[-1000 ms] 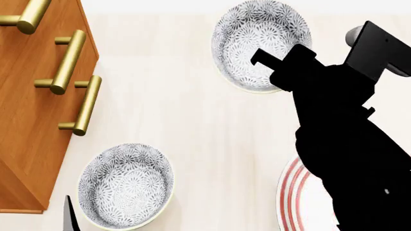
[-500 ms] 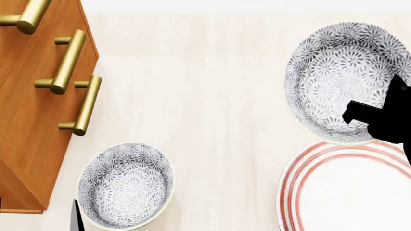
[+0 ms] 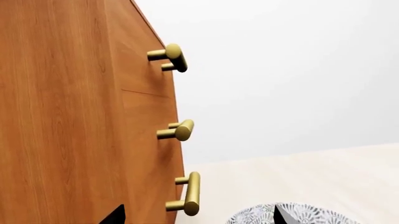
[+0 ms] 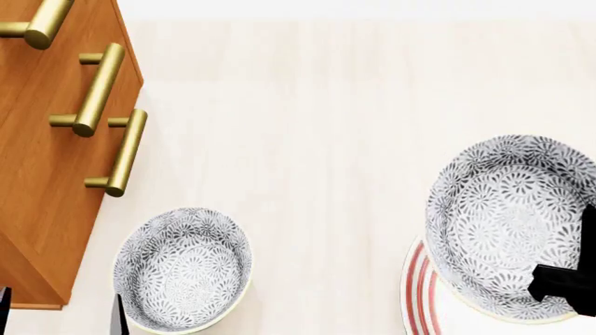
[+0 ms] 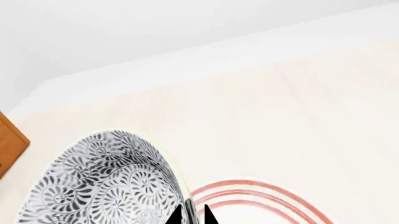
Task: Pick up the bowl and put it in the front on the plate.
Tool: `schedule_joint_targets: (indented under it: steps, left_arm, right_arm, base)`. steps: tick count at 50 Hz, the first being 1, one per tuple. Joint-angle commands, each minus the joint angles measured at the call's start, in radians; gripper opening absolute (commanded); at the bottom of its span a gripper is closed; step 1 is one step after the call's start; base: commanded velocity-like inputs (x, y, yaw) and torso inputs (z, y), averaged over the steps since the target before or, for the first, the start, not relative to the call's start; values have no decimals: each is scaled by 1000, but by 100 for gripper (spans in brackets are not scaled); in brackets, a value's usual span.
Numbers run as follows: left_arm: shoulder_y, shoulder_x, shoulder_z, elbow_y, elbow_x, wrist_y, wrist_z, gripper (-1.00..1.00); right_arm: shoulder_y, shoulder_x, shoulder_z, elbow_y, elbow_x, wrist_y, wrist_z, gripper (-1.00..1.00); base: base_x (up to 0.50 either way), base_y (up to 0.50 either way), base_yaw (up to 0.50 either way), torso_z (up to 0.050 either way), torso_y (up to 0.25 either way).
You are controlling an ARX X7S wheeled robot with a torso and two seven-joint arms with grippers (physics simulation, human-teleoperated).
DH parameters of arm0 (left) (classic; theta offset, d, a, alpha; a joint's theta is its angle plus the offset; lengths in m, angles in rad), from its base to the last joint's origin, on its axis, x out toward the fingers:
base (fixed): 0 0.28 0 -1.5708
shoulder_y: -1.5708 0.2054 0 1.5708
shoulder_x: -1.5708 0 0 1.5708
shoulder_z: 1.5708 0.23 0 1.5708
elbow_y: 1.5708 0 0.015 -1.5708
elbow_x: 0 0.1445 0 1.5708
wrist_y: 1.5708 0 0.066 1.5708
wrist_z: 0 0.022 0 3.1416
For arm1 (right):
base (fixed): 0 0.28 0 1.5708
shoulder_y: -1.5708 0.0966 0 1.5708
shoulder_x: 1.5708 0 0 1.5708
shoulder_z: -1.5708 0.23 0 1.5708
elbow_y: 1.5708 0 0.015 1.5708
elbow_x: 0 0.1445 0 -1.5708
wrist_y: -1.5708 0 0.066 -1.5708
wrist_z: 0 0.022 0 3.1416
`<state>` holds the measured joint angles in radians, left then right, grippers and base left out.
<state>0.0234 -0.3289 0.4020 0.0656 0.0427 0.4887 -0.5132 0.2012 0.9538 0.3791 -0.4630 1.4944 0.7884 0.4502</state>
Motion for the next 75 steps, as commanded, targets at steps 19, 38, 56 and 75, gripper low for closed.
schedule_joint_targets:
  steps: [19,38,56,75]
  left_arm:
    - [-3,7,-3,6,16,-9,10,100]
    - [-7,4,4,-9,15,2,5,100]
    - [-9,1,9,-4,8,-8,4,100]
    - [-11,-3,14,-6,7,-8,0,100]
  right_arm:
    - [-106,-36,85,26,-84,-10,-19,-100]
    - [-86,-76,11,61,-155,-34,-53,-100]
    - [-137,-88,30,78,-183,-45,-59,-100]
    - [-147,-111,5,104,-227,-63,-77,-100]
  base:
    - [0,0,0,0,0]
    - [0,0,0,0,1]
    - [0,0,0,0,0]
    - [0,0,0,0,1]
